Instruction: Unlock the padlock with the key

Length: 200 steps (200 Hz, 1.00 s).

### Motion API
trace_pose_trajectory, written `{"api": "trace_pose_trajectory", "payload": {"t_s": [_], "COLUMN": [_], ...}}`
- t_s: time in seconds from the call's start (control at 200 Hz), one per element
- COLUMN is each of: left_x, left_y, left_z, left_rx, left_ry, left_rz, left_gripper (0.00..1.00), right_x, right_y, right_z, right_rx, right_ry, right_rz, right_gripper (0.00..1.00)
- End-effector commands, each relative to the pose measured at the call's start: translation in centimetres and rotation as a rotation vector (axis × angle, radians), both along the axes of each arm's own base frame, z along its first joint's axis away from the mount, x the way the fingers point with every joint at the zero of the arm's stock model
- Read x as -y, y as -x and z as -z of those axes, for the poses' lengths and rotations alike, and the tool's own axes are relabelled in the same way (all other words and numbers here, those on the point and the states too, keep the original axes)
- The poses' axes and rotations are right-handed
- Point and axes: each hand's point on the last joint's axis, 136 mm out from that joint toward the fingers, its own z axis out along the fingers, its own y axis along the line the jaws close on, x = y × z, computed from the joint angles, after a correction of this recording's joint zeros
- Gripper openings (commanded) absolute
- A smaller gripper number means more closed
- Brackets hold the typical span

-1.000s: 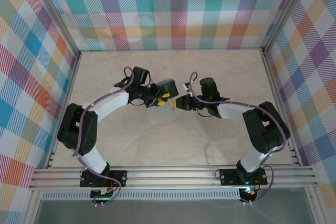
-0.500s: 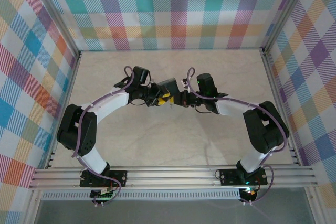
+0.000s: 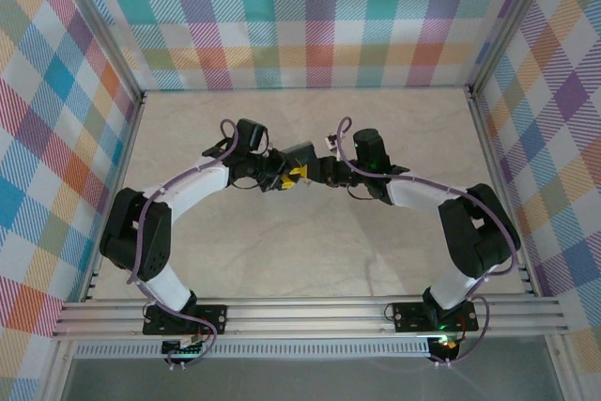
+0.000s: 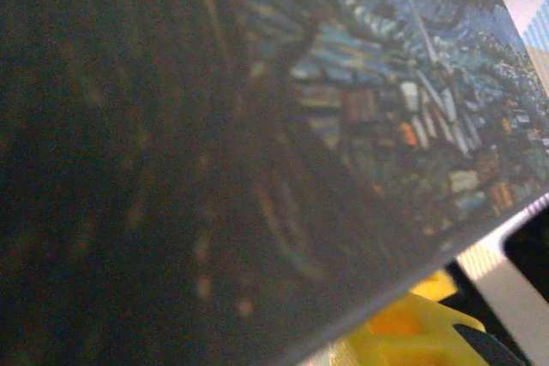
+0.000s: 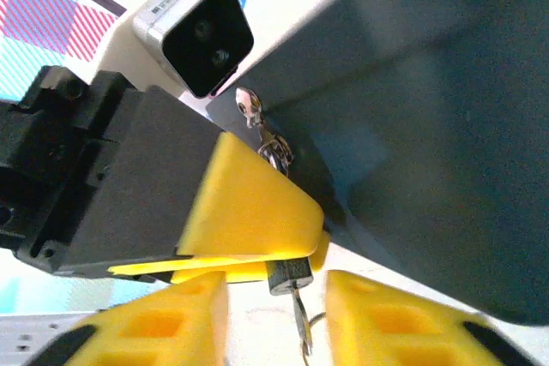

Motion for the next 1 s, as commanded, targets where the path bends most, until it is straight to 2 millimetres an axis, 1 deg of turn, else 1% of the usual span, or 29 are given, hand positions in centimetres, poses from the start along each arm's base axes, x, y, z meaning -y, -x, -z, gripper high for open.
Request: {"api": "trace_pose_trajectory", "payload": {"t_s": [0.0,0.05,0.11,0.185,0.19,0.2,0.23,0.27,0.275,0.32,0.33,0.35,0.475,0.55,0.61,0.66,0.68,0.69,0.7,0.705,0.74,0.83,0.995], "left_x": [-2.0,-2.4,-2.5,-2.4,-2.4,-2.4,-2.4,-2.3,-2.4,-2.4,-2.4,-2.4,-2.6,-2.6,-2.6,-2.6,-2.5,-2.5,-2.5,-2.5,-2.5,-2.4,-2.1], "left_y": [0.3,0.2,0.1,0.0,0.0,-0.1,-0.1,0.0,0.0,0.0,0.0,0.2,0.4,0.4,0.5,0.5,0.5,0.5,0.5,0.5,0.6,0.5,0.3], "left_z": [-0.9,-0.8,-0.8,-0.7,-0.7,-0.8,-0.7,-0.7,-0.6,-0.7,-0.7,-0.7,-1.1,-1.3,-1.4,-1.4,-1.5,-1.4,-1.4,-1.4,-1.4,-1.5,-1.7], "left_rx": [0.008,0.007,0.0,-0.016,-0.017,-0.017,-0.024,-0.032,-0.033,-0.04,-0.041,-0.046,-0.047,-0.043,-0.042,-0.041,-0.039,-0.04,-0.04,-0.041,-0.042,-0.04,-0.037], "left_ry": [-0.044,-0.057,-0.061,-0.059,-0.059,-0.059,-0.059,-0.059,-0.059,-0.059,-0.059,-0.06,-0.066,-0.067,-0.064,-0.062,-0.06,-0.06,-0.059,-0.059,-0.058,-0.051,-0.039], "left_rz": [-0.036,-0.05,-0.059,-0.059,-0.058,-0.061,-0.062,-0.063,-0.064,-0.066,-0.066,-0.066,-0.068,-0.069,-0.067,-0.066,-0.065,-0.066,-0.065,-0.065,-0.064,-0.06,-0.059], "left_gripper": [0.02,0.02,0.02,0.02,0.02,0.02,0.02,0.02,0.02,0.02,0.02,0.02,0.02,0.02,0.02,0.02,0.02,0.02,0.02,0.02,0.02,0.02,0.02], "right_x": [2.0,3.2,3.9,4.2,4.2,4.2,4.2,4.1,3.9,3.4,3.2,2.9,1.4,0.3,-0.1,-0.8,-0.9,-1.1,-1.1,-1.3,-1.4,-1.7,-2.5], "right_y": [0.5,0.8,1.1,1.8,1.9,1.8,1.9,1.9,2.0,2.1,2.2,2.2,2.2,2.2,2.0,2.2,2.2,2.5,2.6,2.5,2.2,1.9,2.3], "right_z": [-0.7,-0.1,-0.1,0.0,0.0,0.1,0.4,0.8,0.9,1.0,1.0,0.9,0.0,0.1,0.3,0.4,0.6,0.8,0.9,0.5,0.3,0.3,1.2], "right_rx": [0.103,0.122,0.188,0.319,0.34,0.347,0.44,0.567,0.603,0.715,0.774,0.826,1.093,1.2,1.251,1.302,1.326,1.344,1.349,1.373,1.401,1.424,1.436], "right_ry": [0.086,0.148,0.202,0.283,0.299,0.312,0.384,0.468,0.486,0.525,0.541,0.548,0.588,0.629,0.646,0.646,0.649,0.644,0.645,0.636,0.642,0.649,0.66], "right_rz": [0.01,0.017,0.001,-0.049,-0.054,-0.049,-0.058,-0.058,-0.062,-0.065,-0.079,-0.079,-0.075,-0.097,-0.103,-0.131,-0.136,-0.156,-0.163,-0.155,-0.132,-0.122,-0.18], "right_gripper": [0.42,0.45,0.46,0.39,0.37,0.36,0.33,0.33,0.33,0.33,0.34,0.36,0.41,0.41,0.4,0.4,0.38,0.34,0.34,0.34,0.33,0.35,0.36]}}
